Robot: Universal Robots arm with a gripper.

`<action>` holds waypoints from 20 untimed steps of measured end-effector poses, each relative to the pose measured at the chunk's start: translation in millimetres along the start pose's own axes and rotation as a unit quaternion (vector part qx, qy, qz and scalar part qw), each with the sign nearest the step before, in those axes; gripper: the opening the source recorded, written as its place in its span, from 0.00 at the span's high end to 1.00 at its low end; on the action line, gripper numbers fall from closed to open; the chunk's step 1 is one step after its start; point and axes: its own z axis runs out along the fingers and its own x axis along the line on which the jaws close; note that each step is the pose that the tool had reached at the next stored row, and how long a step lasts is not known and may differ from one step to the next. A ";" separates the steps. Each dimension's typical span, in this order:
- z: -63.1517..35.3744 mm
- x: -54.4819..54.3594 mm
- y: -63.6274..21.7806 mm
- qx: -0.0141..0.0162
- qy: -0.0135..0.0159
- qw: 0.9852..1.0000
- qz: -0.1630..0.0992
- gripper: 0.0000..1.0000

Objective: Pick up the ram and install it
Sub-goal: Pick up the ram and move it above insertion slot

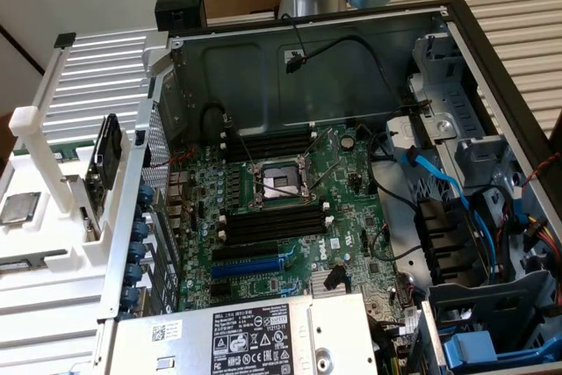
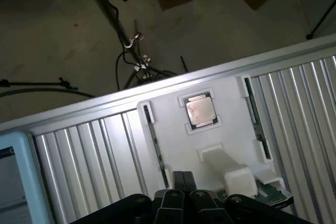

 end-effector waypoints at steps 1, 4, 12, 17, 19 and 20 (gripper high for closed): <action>1.3 0.1 0.0 0.000 0.000 1.000 -0.009 0.90; 4.8 0.1 -0.1 0.000 0.001 0.999 -0.034 0.90; 10.9 0.6 1.3 0.016 -0.002 0.998 -0.062 0.90; 18.1 1.6 4.1 0.018 -0.002 0.997 -0.073 0.90; 20.9 1.9 5.0 0.019 -0.002 0.997 -0.077 0.90; 22.3 2.1 5.4 0.019 -0.002 0.997 -0.079 0.90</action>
